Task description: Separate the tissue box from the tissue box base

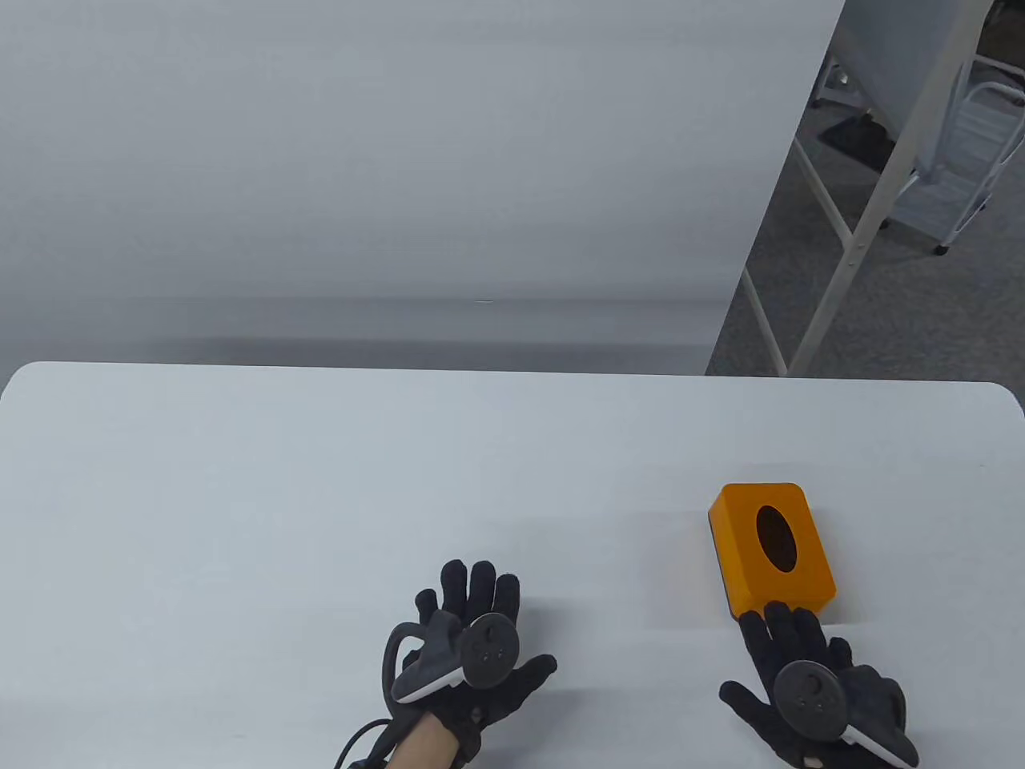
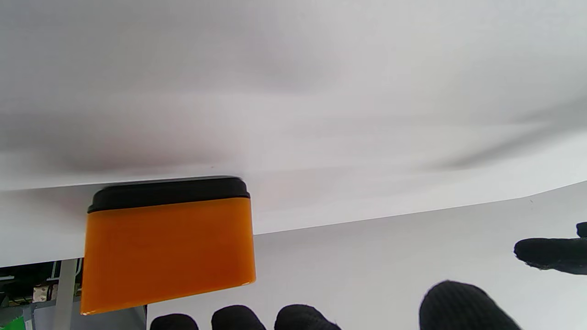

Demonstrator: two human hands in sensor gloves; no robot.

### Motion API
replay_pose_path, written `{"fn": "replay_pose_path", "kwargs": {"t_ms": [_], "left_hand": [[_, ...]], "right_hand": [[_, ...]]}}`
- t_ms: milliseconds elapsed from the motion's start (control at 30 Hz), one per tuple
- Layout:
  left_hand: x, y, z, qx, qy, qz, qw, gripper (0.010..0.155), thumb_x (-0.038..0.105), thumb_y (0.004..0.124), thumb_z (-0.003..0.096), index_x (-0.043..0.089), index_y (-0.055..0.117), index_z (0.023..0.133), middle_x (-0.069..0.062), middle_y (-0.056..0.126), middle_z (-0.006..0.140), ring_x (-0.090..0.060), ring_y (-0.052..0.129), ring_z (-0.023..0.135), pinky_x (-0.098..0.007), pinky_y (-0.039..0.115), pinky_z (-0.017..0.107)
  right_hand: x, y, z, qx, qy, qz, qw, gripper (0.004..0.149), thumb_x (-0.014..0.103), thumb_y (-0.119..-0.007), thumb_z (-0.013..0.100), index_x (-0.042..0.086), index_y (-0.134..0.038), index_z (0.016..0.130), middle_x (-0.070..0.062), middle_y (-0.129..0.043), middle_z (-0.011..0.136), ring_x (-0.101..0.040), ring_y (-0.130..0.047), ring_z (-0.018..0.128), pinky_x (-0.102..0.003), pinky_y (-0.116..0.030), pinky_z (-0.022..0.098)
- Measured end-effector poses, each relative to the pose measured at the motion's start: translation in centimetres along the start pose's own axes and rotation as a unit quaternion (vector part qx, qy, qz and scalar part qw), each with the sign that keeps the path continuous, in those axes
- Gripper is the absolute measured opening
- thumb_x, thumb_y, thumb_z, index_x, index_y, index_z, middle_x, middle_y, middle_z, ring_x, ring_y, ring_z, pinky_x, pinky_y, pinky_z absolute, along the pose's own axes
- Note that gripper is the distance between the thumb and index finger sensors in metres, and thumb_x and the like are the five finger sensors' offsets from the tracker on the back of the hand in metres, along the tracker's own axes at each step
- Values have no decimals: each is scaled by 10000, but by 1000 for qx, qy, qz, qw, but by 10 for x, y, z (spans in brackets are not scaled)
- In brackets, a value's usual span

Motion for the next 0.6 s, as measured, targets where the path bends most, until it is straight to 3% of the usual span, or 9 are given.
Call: {"fn": "replay_pose_path", "kwargs": {"t_ms": [600], "left_hand": [[19,1,0,-2,25,-12,1000,1013,749,531,508,8,270,1149,-305,122,1136,-654,59,958,-813,226,596]], "right_hand": [[3,4,-4,7,-14,-8,1000,849,688,-563,522,141,-313,1121,-309,-277,1155,-629,-334,1003,-802,-373,617]]}}
Point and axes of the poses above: the tracker on the back of each hand, its own x axis roughly to the thumb side, its own z axis roughly from the wrist to the fingertips, y = z × x, the point moved 2 cm from there along z, roughly from the wrist to the fingertips
